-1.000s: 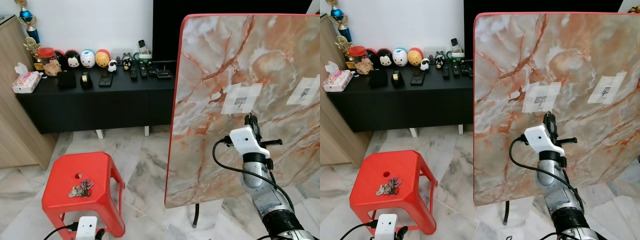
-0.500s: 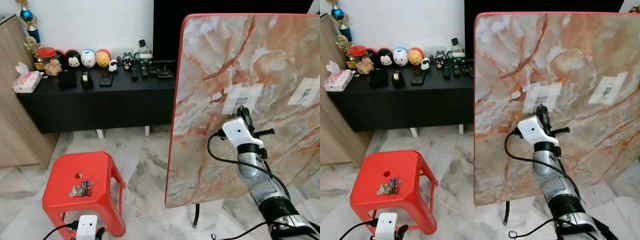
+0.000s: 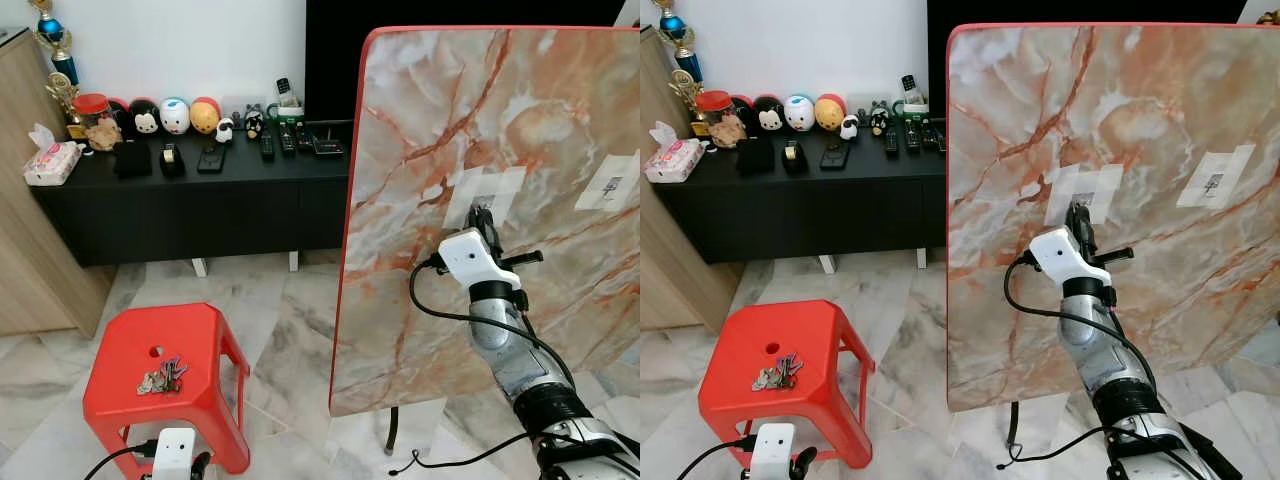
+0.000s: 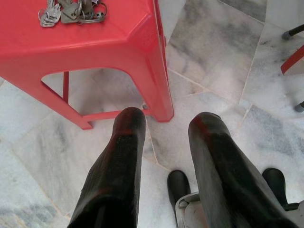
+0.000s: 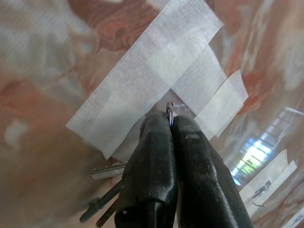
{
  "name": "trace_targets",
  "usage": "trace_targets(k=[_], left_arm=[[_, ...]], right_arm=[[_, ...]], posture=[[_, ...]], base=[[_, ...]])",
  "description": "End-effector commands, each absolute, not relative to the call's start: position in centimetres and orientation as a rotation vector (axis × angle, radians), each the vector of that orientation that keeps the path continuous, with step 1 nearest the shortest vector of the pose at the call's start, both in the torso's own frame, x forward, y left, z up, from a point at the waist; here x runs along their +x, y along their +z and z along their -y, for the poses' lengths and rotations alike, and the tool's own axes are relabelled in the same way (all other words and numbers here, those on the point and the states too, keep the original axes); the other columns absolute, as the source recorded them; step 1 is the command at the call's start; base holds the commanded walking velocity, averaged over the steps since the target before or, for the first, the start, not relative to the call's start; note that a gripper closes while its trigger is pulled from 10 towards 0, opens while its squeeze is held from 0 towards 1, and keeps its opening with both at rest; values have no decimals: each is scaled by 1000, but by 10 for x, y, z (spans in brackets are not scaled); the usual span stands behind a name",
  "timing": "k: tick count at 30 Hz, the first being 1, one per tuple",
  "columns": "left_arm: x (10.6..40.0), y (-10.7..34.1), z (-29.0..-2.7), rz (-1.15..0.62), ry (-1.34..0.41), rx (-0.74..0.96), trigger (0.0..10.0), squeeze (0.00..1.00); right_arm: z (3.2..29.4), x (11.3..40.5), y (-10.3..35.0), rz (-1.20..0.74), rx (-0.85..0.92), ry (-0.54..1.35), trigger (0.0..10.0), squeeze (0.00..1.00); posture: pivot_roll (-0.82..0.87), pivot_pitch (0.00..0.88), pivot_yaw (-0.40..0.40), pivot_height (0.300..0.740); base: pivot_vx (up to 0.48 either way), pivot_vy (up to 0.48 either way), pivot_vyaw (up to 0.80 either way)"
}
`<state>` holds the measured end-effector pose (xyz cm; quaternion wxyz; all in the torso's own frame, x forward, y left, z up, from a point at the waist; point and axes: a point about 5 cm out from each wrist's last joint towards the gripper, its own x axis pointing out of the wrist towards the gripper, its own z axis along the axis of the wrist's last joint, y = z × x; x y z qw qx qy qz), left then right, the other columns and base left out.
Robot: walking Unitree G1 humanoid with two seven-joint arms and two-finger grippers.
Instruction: Hang keys on a hook
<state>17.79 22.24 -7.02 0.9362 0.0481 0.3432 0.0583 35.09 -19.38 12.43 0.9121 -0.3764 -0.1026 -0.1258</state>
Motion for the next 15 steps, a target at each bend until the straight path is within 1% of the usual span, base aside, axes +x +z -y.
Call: trace_targets(k=[1,8,15], left_arm=[[180,-69,-220,-687,119,100,10000,0],[181,-68,-220,-676,118,99,10000,0],[181,-68,-219,-677,116,98,10000,0]], right_arm=[[195,353,129,228,-764,-273,10000,0],[196,348,130,271,-760,-302,10000,0],[199,340,120,256,-765,-303,10000,0]], posture=[[-41,0,-52,740],[-40,0,-54,740],[-42,0,-54,740]], base=[[0,0,0],[0,0,0],[0,0,0]])
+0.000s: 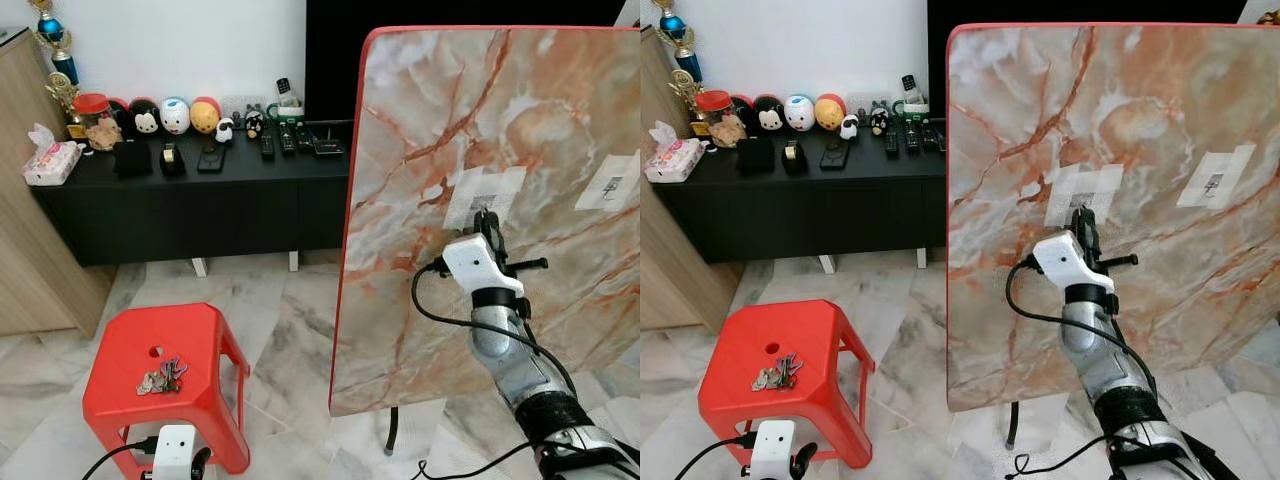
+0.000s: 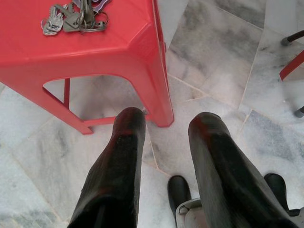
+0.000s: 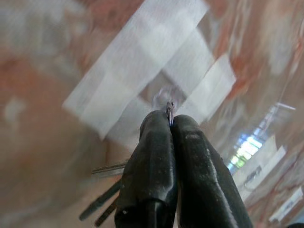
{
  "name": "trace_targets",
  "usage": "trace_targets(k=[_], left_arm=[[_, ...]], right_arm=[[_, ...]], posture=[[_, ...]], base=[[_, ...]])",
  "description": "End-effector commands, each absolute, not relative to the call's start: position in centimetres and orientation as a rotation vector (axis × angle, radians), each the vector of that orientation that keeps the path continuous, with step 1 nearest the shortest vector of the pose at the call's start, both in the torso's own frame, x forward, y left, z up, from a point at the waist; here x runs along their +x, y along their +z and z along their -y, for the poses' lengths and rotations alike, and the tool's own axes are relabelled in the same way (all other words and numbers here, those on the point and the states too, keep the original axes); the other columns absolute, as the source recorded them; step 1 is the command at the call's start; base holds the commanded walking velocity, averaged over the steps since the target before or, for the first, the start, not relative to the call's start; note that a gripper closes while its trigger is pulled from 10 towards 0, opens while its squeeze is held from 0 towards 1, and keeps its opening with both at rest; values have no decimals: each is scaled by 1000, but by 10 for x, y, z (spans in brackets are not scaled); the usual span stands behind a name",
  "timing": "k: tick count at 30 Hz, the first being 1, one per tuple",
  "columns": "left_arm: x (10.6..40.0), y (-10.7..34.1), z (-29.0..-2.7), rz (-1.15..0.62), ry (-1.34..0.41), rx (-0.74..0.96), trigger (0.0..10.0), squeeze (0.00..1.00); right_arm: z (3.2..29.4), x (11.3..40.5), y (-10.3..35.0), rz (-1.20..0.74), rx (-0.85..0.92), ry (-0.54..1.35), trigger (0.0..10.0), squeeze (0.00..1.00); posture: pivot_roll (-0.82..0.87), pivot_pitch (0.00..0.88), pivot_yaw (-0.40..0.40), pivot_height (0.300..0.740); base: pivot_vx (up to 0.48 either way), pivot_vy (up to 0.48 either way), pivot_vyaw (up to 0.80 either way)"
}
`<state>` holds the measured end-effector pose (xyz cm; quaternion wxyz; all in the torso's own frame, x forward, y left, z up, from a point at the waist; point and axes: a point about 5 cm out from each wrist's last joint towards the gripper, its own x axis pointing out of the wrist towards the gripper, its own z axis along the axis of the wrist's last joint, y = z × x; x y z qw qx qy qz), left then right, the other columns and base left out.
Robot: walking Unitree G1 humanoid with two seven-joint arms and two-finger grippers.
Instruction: Hang keys on a hook
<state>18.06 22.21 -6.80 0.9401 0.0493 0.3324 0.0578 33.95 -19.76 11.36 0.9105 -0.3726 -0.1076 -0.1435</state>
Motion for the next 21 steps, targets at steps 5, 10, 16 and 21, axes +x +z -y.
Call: trace_targets(k=[5,10,16,21], left_arm=[[181,-68,-219,-676,114,97,10000,0],[181,-69,-219,-679,114,98,10000,0],[180,-69,-219,-686,117,99,10000,0],[179,-70,-220,-691,120,99,10000,0]], right_arm=[[199,340,120,259,-771,-311,10000,0],[200,341,123,260,-775,-322,10000,0],[200,344,124,254,-777,-317,10000,0],[200,347,127,256,-779,-322,10000,0]], posture=[[-44,0,-54,740],[-43,0,-54,740],[-41,0,-54,740],[-40,0,-54,740]], base=[[0,0,0],[0,0,0],[0,0,0],[0,0,0]])
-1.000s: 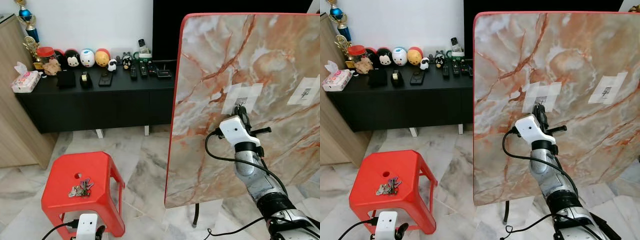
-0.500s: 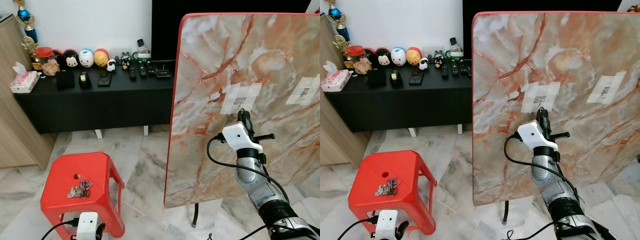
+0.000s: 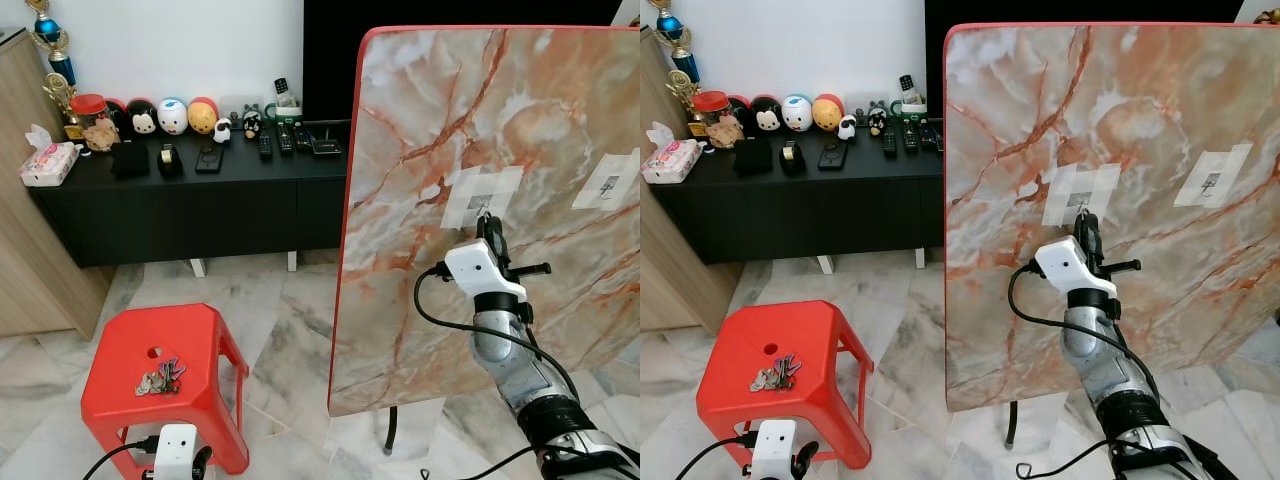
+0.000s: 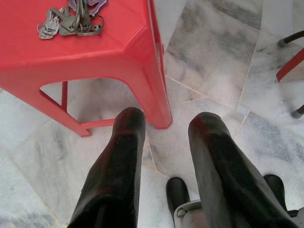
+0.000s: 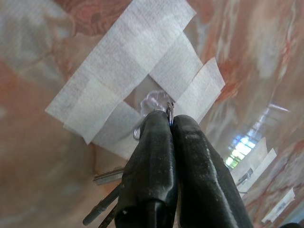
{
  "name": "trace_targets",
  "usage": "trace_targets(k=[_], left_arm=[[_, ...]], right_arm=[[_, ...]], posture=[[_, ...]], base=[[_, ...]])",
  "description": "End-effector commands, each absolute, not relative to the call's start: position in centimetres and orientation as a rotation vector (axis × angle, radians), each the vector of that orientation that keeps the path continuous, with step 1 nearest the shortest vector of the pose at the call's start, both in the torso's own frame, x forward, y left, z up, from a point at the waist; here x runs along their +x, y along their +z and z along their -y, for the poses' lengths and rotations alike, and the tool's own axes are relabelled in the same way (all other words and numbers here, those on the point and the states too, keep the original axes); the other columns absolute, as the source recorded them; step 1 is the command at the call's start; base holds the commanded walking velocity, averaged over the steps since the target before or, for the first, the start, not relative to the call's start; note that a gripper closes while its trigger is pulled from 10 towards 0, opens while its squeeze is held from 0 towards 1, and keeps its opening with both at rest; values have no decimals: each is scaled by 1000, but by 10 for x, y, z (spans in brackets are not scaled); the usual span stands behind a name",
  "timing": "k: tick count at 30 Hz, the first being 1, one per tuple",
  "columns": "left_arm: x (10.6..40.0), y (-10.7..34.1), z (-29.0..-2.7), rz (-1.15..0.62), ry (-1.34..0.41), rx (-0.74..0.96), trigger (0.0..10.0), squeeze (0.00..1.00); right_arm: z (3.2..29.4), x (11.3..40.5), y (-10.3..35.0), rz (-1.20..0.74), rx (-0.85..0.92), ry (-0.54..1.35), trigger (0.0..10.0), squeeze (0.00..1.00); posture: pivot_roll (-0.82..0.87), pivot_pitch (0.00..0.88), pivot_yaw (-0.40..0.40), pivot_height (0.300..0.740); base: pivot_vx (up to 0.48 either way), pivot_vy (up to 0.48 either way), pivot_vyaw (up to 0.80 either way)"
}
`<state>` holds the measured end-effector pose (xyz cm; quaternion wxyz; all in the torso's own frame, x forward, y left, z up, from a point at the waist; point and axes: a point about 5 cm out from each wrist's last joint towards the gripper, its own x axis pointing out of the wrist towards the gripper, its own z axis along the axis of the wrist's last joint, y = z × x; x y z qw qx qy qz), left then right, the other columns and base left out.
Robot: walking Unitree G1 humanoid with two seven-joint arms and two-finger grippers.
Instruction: Hang keys on a hook
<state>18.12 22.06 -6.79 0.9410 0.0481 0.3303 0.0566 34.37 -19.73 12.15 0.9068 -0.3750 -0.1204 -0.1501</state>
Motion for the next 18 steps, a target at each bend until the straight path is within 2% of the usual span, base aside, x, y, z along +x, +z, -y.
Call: trace_targets(k=[1,18], left_arm=[[179,-70,-220,-693,120,99,10000,0],[179,-70,-221,-697,120,98,10000,0]], right_arm=[[200,347,127,255,-780,-322,10000,0],[204,344,120,220,-799,-341,10000,0]], posture=[[-40,0,-54,740],[-39,0,-52,740]], base=[[0,0,0],[0,0,0]])
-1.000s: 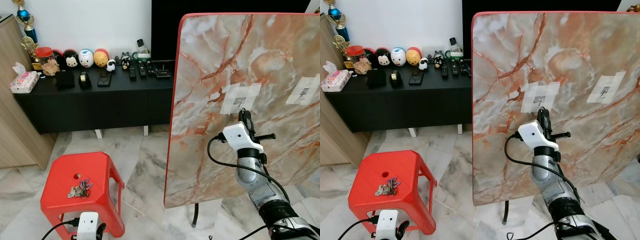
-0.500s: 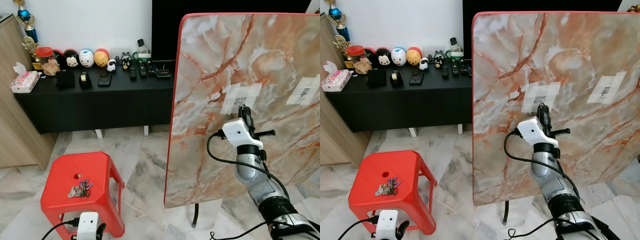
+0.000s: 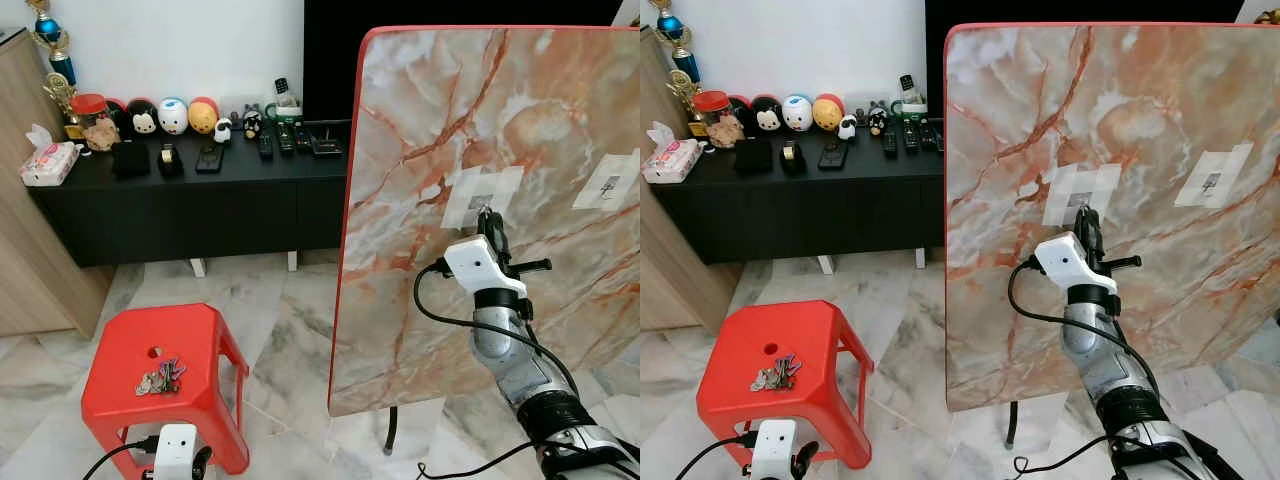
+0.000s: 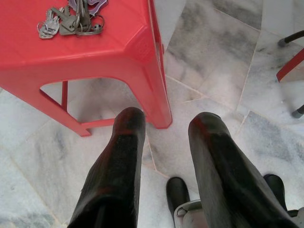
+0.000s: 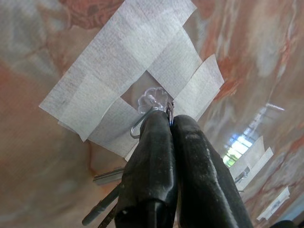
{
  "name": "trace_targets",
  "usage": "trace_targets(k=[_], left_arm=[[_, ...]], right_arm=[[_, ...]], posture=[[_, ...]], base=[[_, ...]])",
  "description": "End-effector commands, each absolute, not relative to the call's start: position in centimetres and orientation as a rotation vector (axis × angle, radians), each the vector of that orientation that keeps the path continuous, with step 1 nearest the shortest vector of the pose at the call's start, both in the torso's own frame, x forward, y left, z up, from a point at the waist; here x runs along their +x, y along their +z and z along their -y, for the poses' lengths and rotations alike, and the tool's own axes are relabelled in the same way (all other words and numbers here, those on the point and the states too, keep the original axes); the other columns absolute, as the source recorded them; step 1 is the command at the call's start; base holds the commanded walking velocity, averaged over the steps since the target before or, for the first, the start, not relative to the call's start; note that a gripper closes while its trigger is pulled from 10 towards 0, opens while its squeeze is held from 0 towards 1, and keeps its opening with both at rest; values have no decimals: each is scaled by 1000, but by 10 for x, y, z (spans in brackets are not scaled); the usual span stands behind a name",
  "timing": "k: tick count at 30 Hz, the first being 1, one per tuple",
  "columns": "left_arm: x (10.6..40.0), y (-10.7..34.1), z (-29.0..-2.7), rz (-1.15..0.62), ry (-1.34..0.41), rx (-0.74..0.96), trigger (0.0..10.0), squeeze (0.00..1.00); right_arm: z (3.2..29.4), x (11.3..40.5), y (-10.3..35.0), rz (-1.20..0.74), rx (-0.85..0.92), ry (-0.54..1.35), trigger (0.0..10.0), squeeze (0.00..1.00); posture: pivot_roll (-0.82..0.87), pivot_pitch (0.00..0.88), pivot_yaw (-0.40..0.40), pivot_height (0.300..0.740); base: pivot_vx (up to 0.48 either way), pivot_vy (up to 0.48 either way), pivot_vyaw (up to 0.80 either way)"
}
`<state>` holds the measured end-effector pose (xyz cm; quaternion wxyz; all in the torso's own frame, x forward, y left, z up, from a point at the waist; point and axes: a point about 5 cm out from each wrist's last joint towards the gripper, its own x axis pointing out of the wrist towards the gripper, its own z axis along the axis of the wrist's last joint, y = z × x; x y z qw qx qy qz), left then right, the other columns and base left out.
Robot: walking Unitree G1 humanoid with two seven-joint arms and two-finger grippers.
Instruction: Hang keys on a hook
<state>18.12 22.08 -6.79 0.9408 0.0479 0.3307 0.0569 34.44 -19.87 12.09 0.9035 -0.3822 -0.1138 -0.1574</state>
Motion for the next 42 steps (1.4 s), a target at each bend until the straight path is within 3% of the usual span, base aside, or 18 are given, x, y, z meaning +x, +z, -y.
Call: trace_targets(k=[1,42], left_arm=[[180,-70,-221,-697,120,98,10000,0],[179,-70,-221,-705,116,100,10000,0]], right_arm=[[204,344,119,217,-800,-339,10000,0],[202,353,122,175,-816,-310,10000,0]], posture=[[-39,0,-52,740],[-38,0,-51,740]], base=[[0,0,0],[0,0,0]])
